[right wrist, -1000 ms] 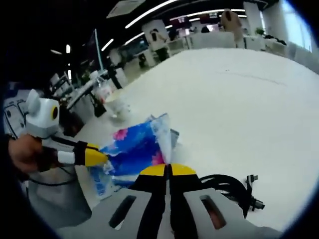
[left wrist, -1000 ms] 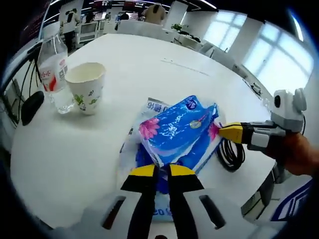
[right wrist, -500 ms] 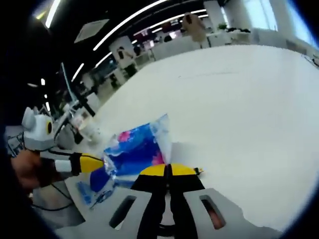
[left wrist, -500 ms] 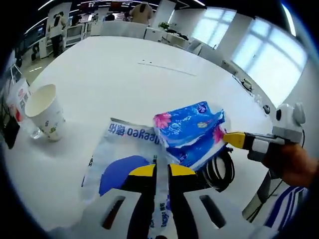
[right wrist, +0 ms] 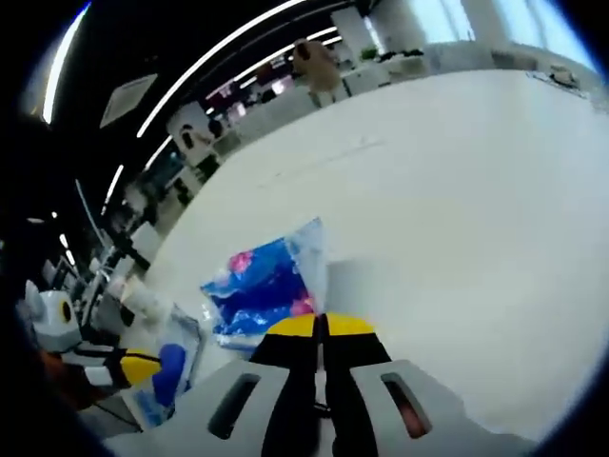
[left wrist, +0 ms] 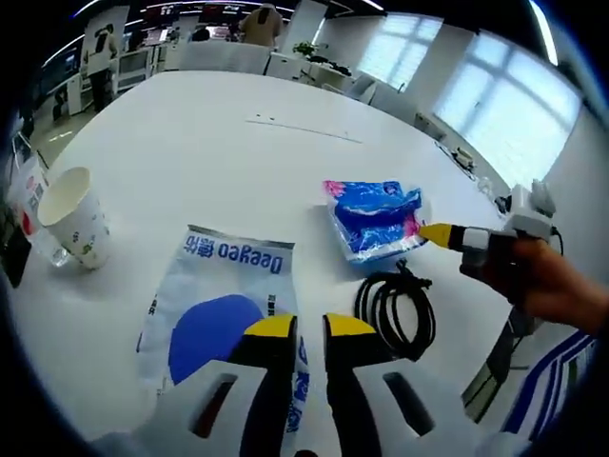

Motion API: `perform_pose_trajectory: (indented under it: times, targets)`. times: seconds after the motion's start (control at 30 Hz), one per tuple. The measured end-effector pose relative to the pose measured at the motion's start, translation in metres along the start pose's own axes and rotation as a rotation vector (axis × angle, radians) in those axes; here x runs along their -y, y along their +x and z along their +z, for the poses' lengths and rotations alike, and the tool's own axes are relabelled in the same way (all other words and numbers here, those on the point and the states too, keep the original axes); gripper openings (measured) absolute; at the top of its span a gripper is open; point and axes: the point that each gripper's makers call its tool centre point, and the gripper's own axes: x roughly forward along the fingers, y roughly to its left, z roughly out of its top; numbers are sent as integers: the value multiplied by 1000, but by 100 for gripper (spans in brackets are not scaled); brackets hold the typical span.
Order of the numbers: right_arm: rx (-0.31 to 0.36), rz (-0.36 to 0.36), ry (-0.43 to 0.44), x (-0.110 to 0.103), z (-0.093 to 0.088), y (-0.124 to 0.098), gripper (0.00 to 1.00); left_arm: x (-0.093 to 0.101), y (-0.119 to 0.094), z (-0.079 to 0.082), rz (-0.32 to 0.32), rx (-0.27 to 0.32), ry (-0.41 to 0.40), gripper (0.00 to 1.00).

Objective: Arrange the tabletop items into an orderly group along one side of the table until the central work area is clear of visible clutter.

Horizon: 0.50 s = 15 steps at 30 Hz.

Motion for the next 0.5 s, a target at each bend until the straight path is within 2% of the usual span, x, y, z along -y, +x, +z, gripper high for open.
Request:
perform_pose_trajectory:
  times: [0.23,0.33,0.5]
  targets:
    - [-6,-35,32,14,1,6,0,-8,-10,-9,9,-5,-5,9]
    - [-23,-49,6,19,-2,10,0,-13,-16,-14,17,-9,-6,9]
    - [-38,-61,22,26,-6,13,0,-20,-27,-25,28,-15,-16,10]
